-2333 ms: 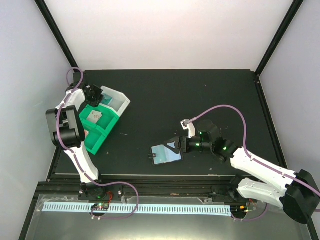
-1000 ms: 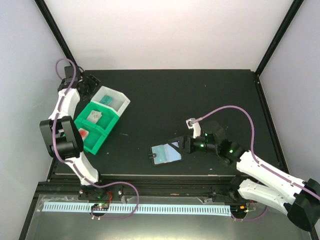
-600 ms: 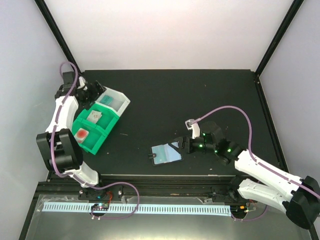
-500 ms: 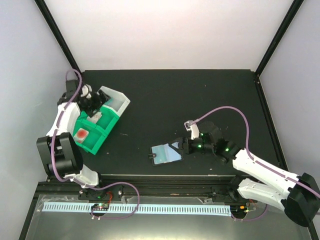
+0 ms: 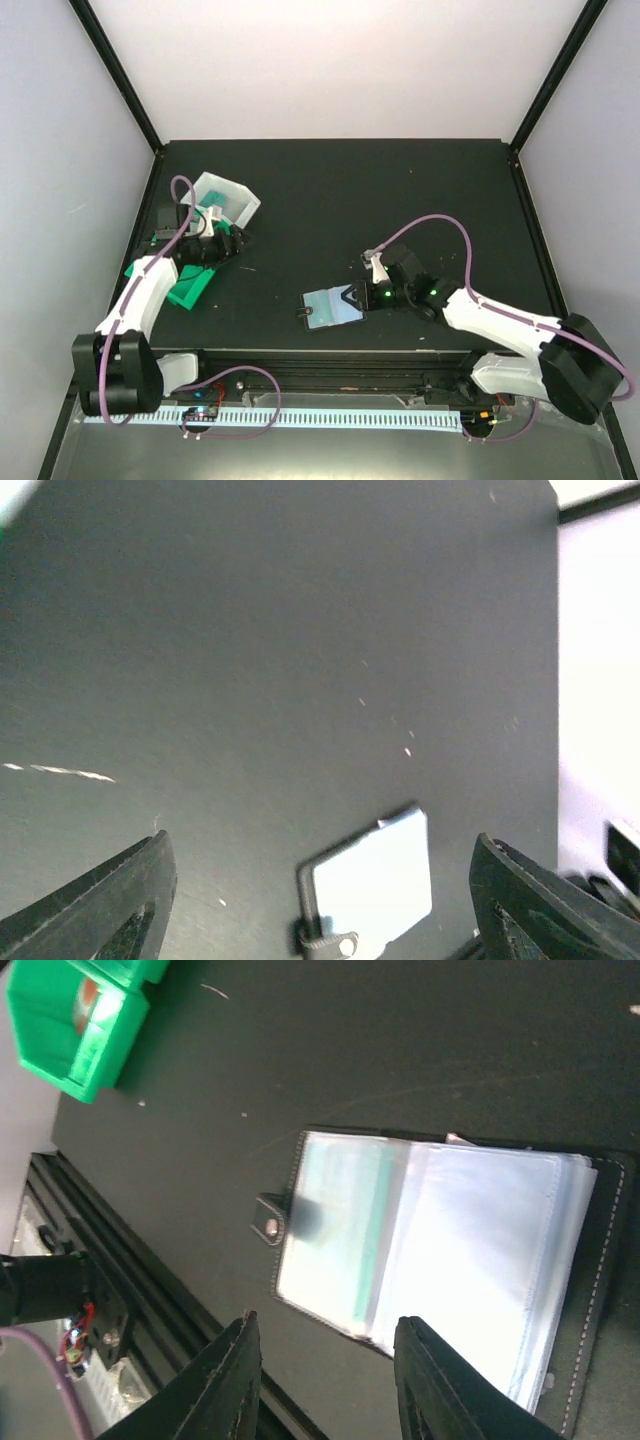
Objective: Take the credit cards out of the card holder
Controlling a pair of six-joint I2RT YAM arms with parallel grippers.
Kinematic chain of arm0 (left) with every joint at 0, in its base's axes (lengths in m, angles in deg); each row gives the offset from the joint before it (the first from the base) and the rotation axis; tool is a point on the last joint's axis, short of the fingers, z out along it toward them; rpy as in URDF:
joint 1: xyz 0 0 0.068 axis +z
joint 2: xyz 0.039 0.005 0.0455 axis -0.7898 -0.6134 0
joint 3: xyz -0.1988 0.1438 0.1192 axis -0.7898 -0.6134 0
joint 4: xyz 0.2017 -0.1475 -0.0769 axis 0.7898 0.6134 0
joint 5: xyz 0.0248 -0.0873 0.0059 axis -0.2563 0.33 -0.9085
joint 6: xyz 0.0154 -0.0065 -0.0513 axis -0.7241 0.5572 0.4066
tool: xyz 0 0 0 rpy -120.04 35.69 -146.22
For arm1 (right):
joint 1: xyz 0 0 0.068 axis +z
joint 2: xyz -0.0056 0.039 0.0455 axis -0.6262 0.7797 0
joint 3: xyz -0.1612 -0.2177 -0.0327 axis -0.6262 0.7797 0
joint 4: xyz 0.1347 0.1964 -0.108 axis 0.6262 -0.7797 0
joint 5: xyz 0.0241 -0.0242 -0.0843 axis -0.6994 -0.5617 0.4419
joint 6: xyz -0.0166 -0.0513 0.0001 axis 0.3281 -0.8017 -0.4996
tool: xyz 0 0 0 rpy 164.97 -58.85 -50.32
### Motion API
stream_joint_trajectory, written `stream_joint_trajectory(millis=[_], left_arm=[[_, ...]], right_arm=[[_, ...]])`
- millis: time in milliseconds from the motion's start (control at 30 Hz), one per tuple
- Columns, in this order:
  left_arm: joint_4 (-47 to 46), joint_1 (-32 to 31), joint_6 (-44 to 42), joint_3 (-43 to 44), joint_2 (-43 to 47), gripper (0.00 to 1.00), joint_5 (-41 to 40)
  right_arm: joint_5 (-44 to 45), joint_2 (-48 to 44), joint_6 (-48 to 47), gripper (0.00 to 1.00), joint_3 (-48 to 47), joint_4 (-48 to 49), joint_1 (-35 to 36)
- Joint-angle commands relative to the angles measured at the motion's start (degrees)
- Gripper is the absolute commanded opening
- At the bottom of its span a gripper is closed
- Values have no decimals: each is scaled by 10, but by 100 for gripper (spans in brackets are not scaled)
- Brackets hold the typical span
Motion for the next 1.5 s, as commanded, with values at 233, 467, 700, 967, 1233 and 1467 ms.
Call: stream_joint_trajectory(millis=[233, 467, 700, 967, 1233, 1467], left_arm=[[-78, -133, 12, -90, 131, 81, 59], [-153, -217, 54, -174, 202, 82, 31], [-233, -240, 113, -251, 265, 84, 19], [-224, -247, 122, -277, 291, 90, -19], [-211, -248, 119, -285, 301, 89, -32], [-210, -249, 133, -290, 309, 86, -35]], right_arm=[[41, 111, 12, 35, -44, 23, 37], [65, 164, 5, 34, -79, 10, 65], [92, 211, 8, 34, -111, -7, 90], [128, 257, 7, 34, -145, -38, 104], [146, 291, 6, 34, -165, -57, 114], [177, 324, 4, 26, -186, -78, 116]])
